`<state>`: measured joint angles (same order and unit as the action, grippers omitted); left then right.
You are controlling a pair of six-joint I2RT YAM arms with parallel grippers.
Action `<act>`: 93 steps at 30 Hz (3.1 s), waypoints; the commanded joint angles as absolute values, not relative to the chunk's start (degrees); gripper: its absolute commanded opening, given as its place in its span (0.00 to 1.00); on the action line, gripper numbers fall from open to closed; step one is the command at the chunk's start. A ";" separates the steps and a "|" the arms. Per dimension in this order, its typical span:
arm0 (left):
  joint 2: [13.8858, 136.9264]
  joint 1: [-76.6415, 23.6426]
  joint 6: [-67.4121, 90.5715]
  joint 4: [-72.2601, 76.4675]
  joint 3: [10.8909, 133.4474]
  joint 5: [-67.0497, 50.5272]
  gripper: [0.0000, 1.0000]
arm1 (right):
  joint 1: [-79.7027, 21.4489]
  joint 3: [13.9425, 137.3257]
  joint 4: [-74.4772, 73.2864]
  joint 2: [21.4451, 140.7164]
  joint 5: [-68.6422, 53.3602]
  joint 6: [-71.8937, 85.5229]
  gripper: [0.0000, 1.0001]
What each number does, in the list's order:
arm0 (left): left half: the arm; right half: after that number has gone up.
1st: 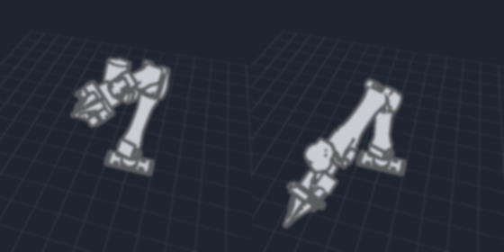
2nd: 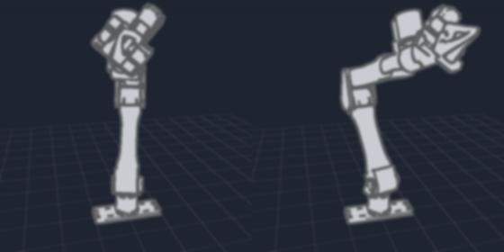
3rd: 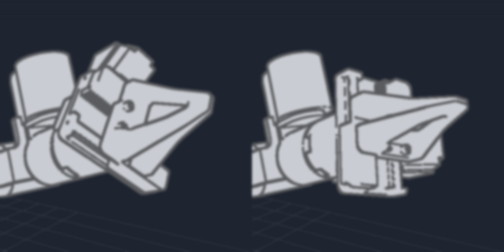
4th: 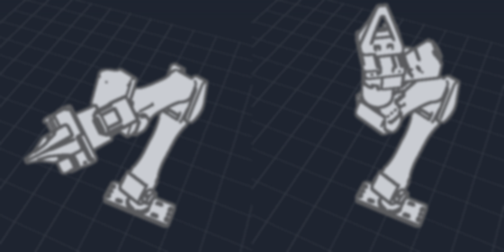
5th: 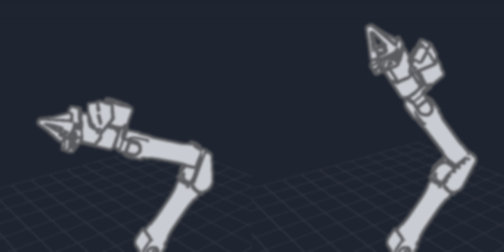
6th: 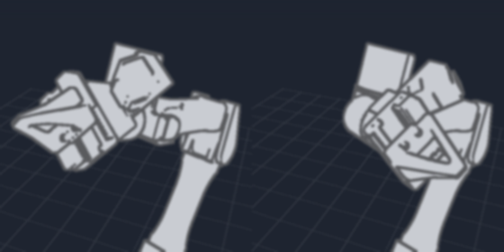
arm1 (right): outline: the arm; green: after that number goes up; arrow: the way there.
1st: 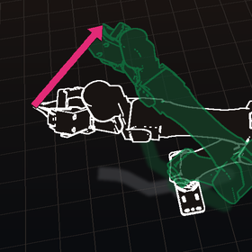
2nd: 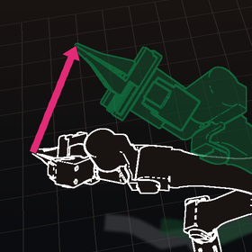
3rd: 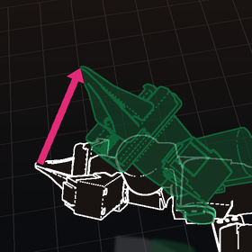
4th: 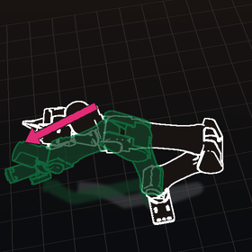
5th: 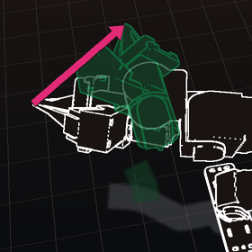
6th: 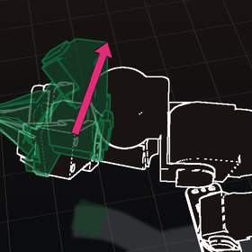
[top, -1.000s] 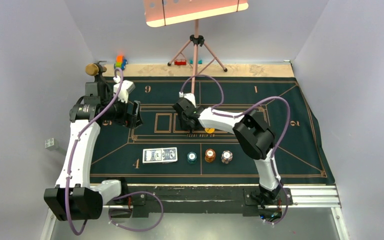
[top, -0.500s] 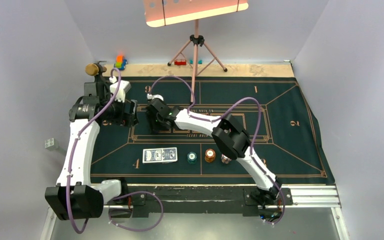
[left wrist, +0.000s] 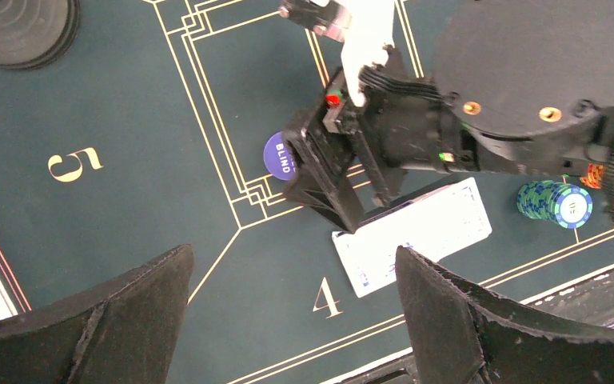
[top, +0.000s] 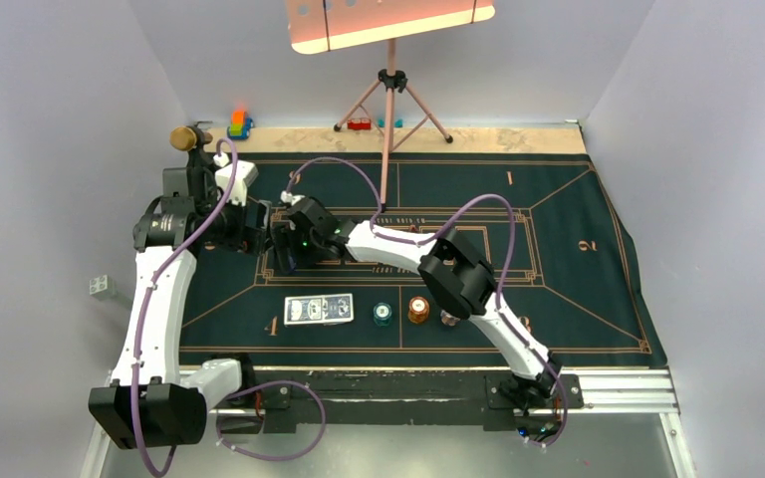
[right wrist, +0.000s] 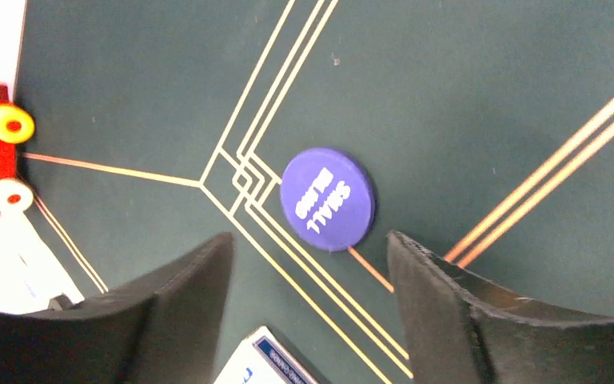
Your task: Distribute texas hold em gaming equipment
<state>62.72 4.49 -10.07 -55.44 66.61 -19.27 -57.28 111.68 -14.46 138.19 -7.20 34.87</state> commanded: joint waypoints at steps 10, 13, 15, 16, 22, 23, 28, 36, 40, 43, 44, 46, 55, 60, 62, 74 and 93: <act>62.90 4.93 -10.82 -55.42 66.58 -20.13 1.00 | -52.03 92.06 -17.89 112.99 7.39 28.18 0.86; 62.97 4.99 -11.31 -55.41 66.94 -20.32 1.00 | -50.93 85.21 -21.41 107.66 16.63 28.68 0.86; 63.07 5.01 -11.64 -55.39 67.17 -20.45 1.00 | -49.35 78.81 -22.02 104.21 19.64 30.56 0.87; 63.10 5.00 -11.73 -55.37 67.27 -20.52 1.00 | -48.44 74.57 -21.68 102.54 20.25 31.54 0.88; 63.38 5.00 -11.85 -55.05 67.25 -21.38 1.00 | -45.89 61.45 -18.32 95.78 22.64 33.82 0.93; 63.37 4.95 -11.72 -55.03 67.24 -21.38 1.00 | -45.86 61.14 -18.58 96.15 22.86 33.89 0.93; 63.27 4.95 -11.43 -55.38 67.24 -21.77 1.00 | -44.81 60.53 -18.34 97.47 23.34 34.02 0.95; 63.36 5.00 -11.52 -55.12 67.06 -22.41 1.00 | -41.95 60.13 -15.01 100.09 22.11 32.75 0.92; 63.85 4.93 -11.60 -55.20 67.36 -22.32 1.00 | -41.20 61.17 -14.56 102.44 22.20 31.86 0.88; 63.88 5.00 -11.70 -55.20 67.44 -22.77 1.00 | -41.22 61.69 -14.53 103.34 22.34 31.49 0.86; 63.87 4.96 -11.83 -55.34 67.35 -23.11 1.00 | -41.18 61.68 -14.45 103.51 22.48 31.42 0.86; 63.92 4.93 -12.22 -55.04 66.90 -23.79 1.00 | -41.13 61.78 -14.41 104.06 22.58 31.17 0.82; 66.76 4.79 -13.67 -53.81 65.08 -25.58 1.00 | -40.50 60.12 -17.59 104.24 26.83 31.32 0.56; 66.16 4.79 -14.12 -53.83 65.29 -25.66 1.00 | -37.57 58.46 -19.94 102.97 26.88 32.94 0.45; 65.95 4.83 -14.15 -53.87 65.48 -25.56 1.00 | -35.92 57.72 -20.23 101.74 26.32 33.49 0.41; 65.49 4.80 -15.08 -54.84 65.57 -24.94 1.00 | -27.11 66.97 -23.38 102.77 25.76 30.68 0.30; 65.71 4.80 -16.35 -54.05 65.28 -24.60 1.00 | -20.67 76.23 -26.27 102.17 21.51 31.87 0.80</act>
